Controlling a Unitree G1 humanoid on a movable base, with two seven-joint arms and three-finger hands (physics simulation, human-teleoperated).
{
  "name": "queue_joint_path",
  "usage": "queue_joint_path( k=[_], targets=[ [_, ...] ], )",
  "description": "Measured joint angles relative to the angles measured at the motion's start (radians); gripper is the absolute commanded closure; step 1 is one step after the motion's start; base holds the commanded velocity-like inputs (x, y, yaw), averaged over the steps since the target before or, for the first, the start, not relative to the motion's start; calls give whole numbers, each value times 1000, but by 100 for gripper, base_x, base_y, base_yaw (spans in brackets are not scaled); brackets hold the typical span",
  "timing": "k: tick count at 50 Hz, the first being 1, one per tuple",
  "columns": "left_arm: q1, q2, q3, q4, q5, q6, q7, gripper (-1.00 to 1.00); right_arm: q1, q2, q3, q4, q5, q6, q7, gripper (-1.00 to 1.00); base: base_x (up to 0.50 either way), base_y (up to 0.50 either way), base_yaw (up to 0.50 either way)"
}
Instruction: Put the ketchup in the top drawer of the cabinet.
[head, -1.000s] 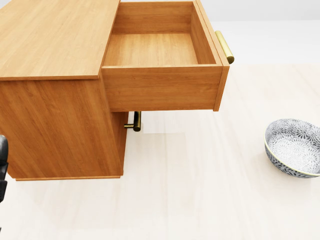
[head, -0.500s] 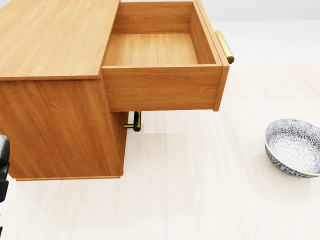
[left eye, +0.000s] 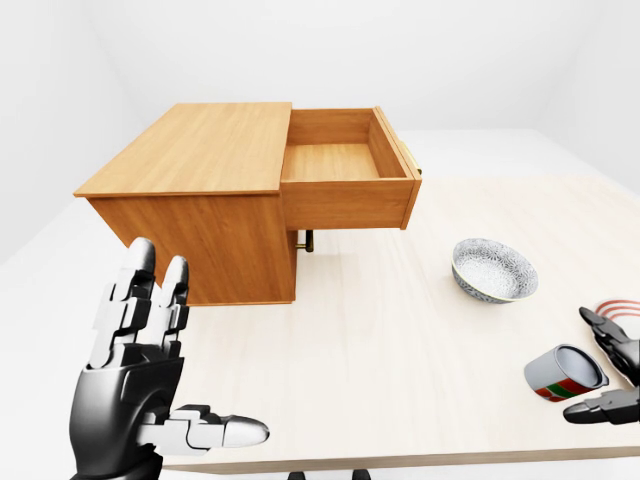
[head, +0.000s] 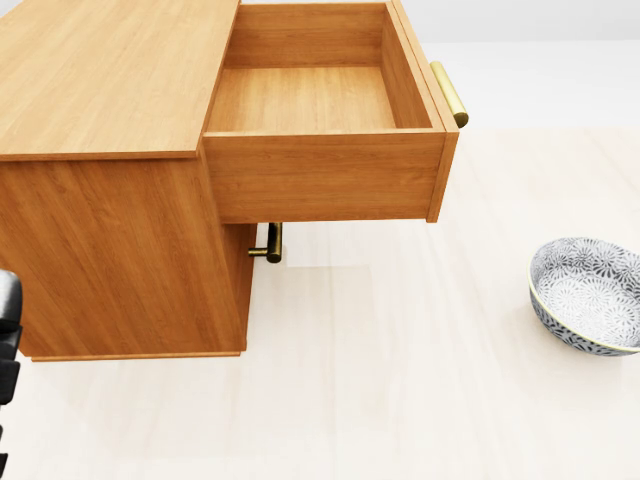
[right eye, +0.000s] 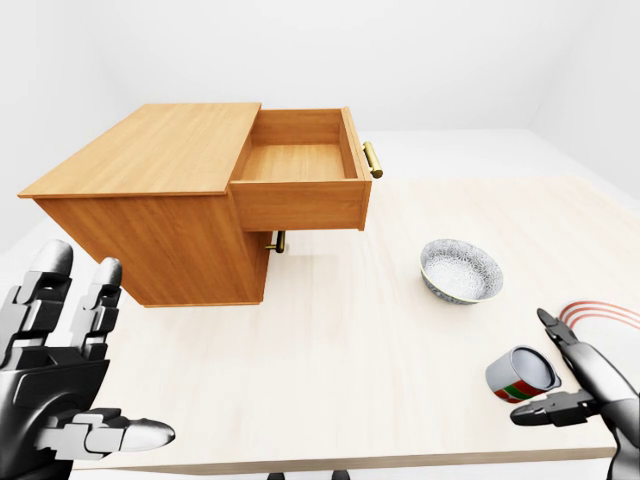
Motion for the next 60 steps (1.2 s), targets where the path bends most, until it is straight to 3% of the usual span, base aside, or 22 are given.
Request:
queue_joint_path(
  k=[23,25,26,29,51,60],
  targets=[
    [4,7,-14,6,7,0,9,-100,13,-4,25,86,13,0,0,-97,0,0,0],
    [4,7,-15,6,8,0,10,-100,14,-5,26,93,17,0,0,-80,0,0,0],
    [4,7,-16,7,8,0,11,-100,15,-6,26,96,19,0,0,23,0,0,0],
    [4,8,-19,8,10,0,12,-100,11,-9,15,90,33,0,0,100,0,0,0],
    [8,14,-31,16,17,0,22,-100,42,14,18,67,34,0,0,100,0,0,0],
    [13,17,-36,15,18,-3,23,-100,43,48,12,-98,-17,0,0,100,0,0,0]
  ],
)
